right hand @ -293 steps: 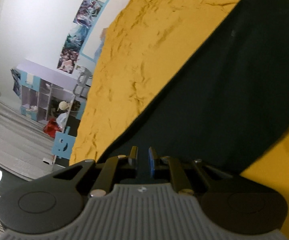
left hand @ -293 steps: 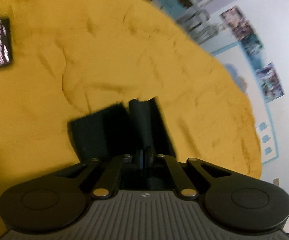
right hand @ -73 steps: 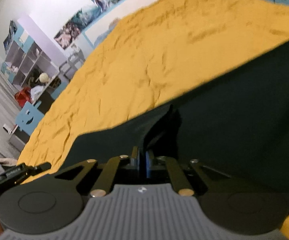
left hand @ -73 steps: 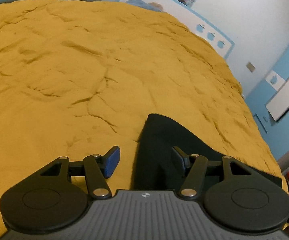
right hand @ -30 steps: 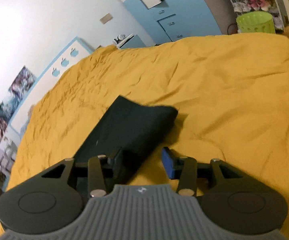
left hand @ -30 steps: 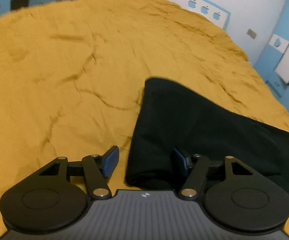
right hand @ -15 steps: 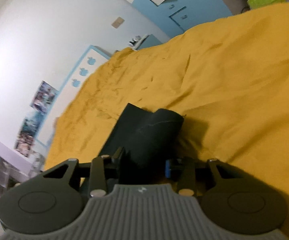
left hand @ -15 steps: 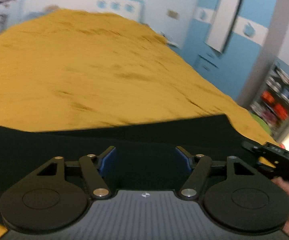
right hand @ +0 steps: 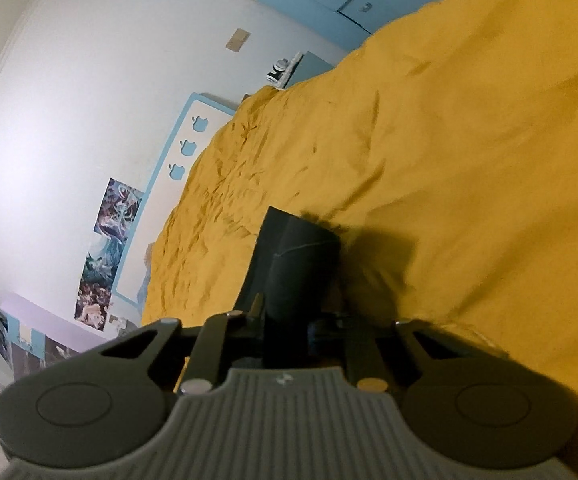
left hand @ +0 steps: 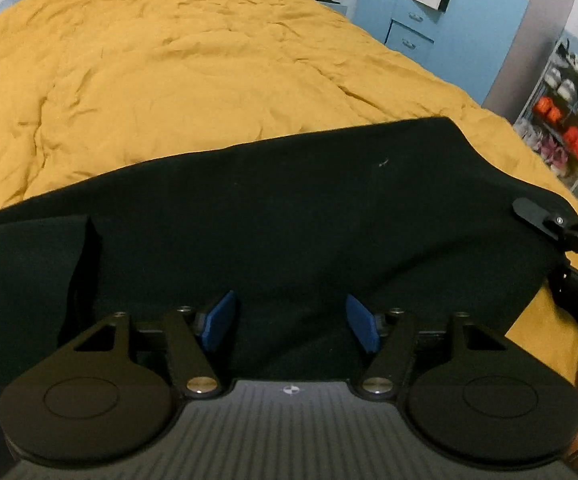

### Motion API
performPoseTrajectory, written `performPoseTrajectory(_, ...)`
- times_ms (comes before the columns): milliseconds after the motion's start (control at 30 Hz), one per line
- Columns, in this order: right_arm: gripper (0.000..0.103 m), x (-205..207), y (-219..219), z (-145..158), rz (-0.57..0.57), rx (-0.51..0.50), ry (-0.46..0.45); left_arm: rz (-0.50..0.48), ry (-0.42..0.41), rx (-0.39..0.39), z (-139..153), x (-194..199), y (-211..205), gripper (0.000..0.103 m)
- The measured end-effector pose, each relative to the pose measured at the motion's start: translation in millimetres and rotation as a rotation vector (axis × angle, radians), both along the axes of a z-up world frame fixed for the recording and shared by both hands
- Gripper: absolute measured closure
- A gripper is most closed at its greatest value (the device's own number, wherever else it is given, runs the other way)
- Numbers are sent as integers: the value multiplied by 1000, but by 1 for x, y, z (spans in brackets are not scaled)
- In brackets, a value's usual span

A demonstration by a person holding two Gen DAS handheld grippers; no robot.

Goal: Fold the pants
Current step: 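Grasp the trouser end with the right gripper while the left gripper holds the fold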

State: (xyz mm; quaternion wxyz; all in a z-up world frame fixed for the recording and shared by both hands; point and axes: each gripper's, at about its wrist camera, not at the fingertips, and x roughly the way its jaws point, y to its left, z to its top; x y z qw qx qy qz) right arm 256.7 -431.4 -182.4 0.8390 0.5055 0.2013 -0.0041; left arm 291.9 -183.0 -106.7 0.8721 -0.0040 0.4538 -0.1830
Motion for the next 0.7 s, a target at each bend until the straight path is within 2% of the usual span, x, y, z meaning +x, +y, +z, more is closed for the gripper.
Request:
performPoseTrajectory(67,91,0,6,10,-2,-60,-2,11,11,-41,10,1,6,30)
performPoseTrajectory(133,91,-1,13,21,-4,-125,-14,39,26,-128,25,-2,25,33)
performPoseTrajectory(200,91,-3,18,30,-6,-168,-33,80,5,-226,41,-10,49,32)
performPoseTrajectory(267,92,-3,23,37,-9,-200,-43,122,-7,-270,51,-16,75,32)
performPoseTrajectory(367,92,-2,29,47,-14,-235,-52,208,-45,-258,60,-24,115,32)
performPoseTrajectory(467,92,-2,46,69,-3,-330,-89,292,-77,-256,62,-32,155,32)
performPoseTrajectory(567,92,-4,77,93,35,-467,-149,344,-50,-292,58,-34,186,32)
performPoseTrajectory(700,92,-6,138,120,145,-735,-240,378,-47,-311,54,-40,209,32)
